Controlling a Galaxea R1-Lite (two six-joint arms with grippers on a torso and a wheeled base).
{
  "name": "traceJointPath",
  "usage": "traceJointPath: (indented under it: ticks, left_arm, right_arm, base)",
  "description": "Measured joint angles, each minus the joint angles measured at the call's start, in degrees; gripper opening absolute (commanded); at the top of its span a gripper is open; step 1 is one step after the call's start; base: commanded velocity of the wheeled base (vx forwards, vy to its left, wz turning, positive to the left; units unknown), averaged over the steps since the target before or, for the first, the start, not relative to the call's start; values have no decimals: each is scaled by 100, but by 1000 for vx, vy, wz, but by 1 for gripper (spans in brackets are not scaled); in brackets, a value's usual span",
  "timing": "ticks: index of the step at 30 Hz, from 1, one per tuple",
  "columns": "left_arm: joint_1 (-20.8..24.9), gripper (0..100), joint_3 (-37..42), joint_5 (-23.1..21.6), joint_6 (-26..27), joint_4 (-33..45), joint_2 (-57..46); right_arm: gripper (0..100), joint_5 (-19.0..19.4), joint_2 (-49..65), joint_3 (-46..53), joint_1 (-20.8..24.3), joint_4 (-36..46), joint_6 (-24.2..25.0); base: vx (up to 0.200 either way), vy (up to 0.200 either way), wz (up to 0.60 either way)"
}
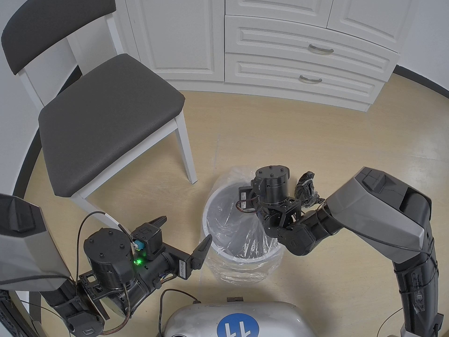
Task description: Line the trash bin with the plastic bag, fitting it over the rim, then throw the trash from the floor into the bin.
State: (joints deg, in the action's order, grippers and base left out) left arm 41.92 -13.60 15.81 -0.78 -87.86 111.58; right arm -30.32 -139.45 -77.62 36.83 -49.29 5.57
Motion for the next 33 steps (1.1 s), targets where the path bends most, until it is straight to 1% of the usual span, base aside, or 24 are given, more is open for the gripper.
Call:
traceJointPath:
  ticks: [6, 7, 12, 15, 19, 23, 30, 33]
  left_arm:
    - [-15, 100, -4, 0, 0, -2, 7]
    - [-15, 100, -4, -2, 0, -2, 7]
    - [-33, 100, -1, -2, 2, 0, 10]
    - [-37, 100, 2, -2, 0, -2, 11]
    - [-37, 100, 7, -2, 0, -2, 13]
    - [-37, 100, 7, -2, 5, -2, 13]
    - [-34, 100, 13, 0, 13, -5, 11]
    - [-33, 100, 13, 0, 21, -5, 7]
  right_arm:
    - [0, 194, -123, -99, -17, -345, 44]
    - [100, 232, -143, -110, -21, -413, 41]
    - [100, 254, -178, -39, -39, -428, -10]
    - [100, 251, -126, 122, -65, -422, -152]
    - [100, 255, 128, 686, -133, -444, -535]
    - [100, 260, 535, 1174, -188, -472, -746]
    - [100, 282, 1108, 1670, -205, -468, -846]
    - [100, 429, 1276, 1880, -111, -428, -844]
  base:
    - [0, 0, 0]
    - [0, 0, 0]
    - [0, 0, 0]
    - [0, 0, 0]
    - [0, 0, 0]
    - [0, 0, 0]
    - [0, 0, 0]
    - [0, 0, 0]
